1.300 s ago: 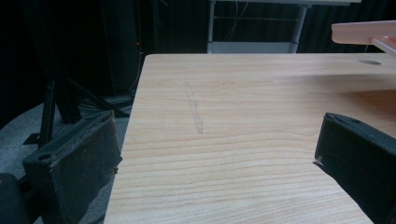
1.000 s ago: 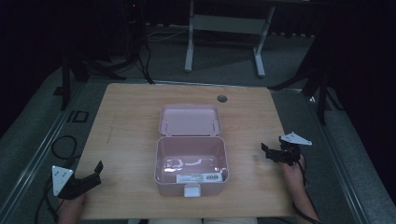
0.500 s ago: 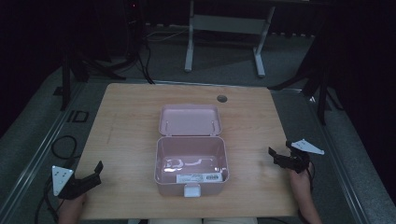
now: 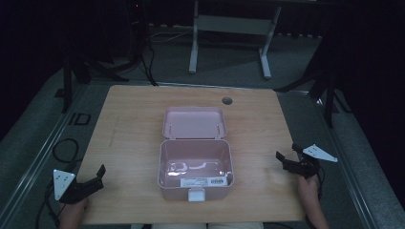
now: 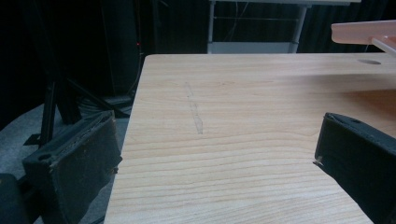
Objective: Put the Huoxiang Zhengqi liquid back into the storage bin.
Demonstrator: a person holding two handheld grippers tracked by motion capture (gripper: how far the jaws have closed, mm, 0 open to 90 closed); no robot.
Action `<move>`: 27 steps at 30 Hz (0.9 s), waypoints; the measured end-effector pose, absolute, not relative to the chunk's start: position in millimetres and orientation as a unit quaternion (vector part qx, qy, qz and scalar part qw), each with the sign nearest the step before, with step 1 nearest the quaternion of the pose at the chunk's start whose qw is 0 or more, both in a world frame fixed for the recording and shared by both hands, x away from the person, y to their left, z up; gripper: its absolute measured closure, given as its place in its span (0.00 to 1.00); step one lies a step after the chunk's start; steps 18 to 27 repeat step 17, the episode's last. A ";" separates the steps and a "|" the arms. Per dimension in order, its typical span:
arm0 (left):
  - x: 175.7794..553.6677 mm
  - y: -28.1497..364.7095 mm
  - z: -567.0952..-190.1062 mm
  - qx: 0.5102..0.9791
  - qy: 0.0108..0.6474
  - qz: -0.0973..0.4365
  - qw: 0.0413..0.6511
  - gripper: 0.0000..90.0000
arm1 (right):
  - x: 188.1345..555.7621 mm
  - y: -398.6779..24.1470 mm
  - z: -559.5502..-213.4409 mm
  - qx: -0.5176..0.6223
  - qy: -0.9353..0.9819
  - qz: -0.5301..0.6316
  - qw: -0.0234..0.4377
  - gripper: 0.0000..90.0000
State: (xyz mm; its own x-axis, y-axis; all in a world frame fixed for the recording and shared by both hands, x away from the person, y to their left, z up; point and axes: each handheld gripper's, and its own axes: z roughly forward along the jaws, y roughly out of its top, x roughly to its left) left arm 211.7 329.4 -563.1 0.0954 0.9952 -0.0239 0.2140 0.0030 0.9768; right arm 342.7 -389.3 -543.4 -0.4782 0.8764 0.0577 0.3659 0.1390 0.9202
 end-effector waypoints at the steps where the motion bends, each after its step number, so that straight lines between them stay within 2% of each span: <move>1: 211.6 329.3 -563.1 0.571 0.529 0.416 0.471 0.00 | 343.2 -390.5 -543.6 0.439 0.706 0.492 0.260 0.15; 9: 211.5 329.6 -563.1 0.570 0.529 0.415 0.471 0.00 | 347.2 -396.0 -545.3 0.448 0.708 0.488 0.244 0.15; 27: 211.5 329.7 -563.0 0.571 0.530 0.415 0.471 0.00 | 348.1 -393.0 -546.3 0.447 0.717 0.474 0.247 0.15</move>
